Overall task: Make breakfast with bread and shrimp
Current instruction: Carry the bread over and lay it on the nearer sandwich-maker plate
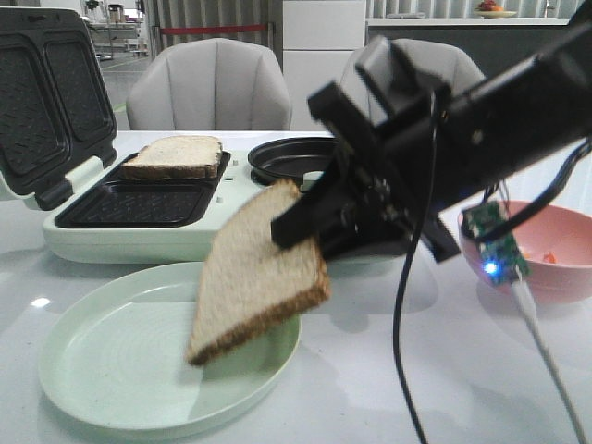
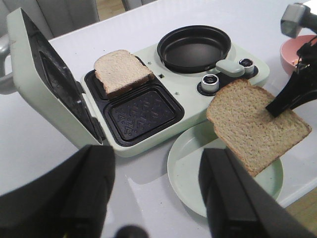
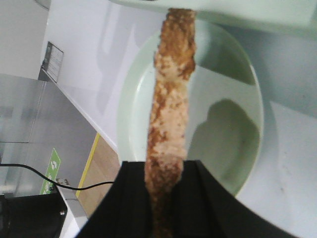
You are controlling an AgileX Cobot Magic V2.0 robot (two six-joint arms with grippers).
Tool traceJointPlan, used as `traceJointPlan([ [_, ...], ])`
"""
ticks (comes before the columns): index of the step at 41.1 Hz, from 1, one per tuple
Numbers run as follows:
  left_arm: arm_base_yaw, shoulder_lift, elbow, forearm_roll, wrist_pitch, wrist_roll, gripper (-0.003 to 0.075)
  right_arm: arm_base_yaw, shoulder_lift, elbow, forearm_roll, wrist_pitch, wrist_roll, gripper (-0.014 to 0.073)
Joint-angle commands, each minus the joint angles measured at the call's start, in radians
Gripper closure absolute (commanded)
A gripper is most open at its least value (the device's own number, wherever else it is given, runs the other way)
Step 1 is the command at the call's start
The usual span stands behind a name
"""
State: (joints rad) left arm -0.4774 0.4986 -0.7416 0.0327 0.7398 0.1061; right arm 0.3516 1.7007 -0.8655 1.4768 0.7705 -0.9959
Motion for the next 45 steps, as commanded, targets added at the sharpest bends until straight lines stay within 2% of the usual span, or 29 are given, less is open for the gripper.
traceJointPlan([
  [1,0.000,0.006,-0.026,-0.006,-0.086,0.001,0.0281,0.000,-0.111,-0.024,0.037,0.051,-0.020,0.0487],
  [8,0.000,0.006,-0.026,-0.006,-0.086,0.001,0.0281,0.000,-0.198,-0.066,0.038,0.051,-0.020,0.0487],
  [17,0.000,0.006,-0.026,-0.006,-0.086,0.001,0.0281,0.020,-0.166,-0.199,0.078,0.035,-0.017,0.0487],
  [31,0.000,0.006,-0.026,-0.006,-0.086,0.001,0.0282,0.111,0.087,-0.516,0.089,-0.030,0.059,0.0487],
  [45,0.000,0.006,-0.026,-0.006,-0.086,0.001,0.0282,0.155,0.368,-0.808,0.080,-0.080,0.158,0.0487],
])
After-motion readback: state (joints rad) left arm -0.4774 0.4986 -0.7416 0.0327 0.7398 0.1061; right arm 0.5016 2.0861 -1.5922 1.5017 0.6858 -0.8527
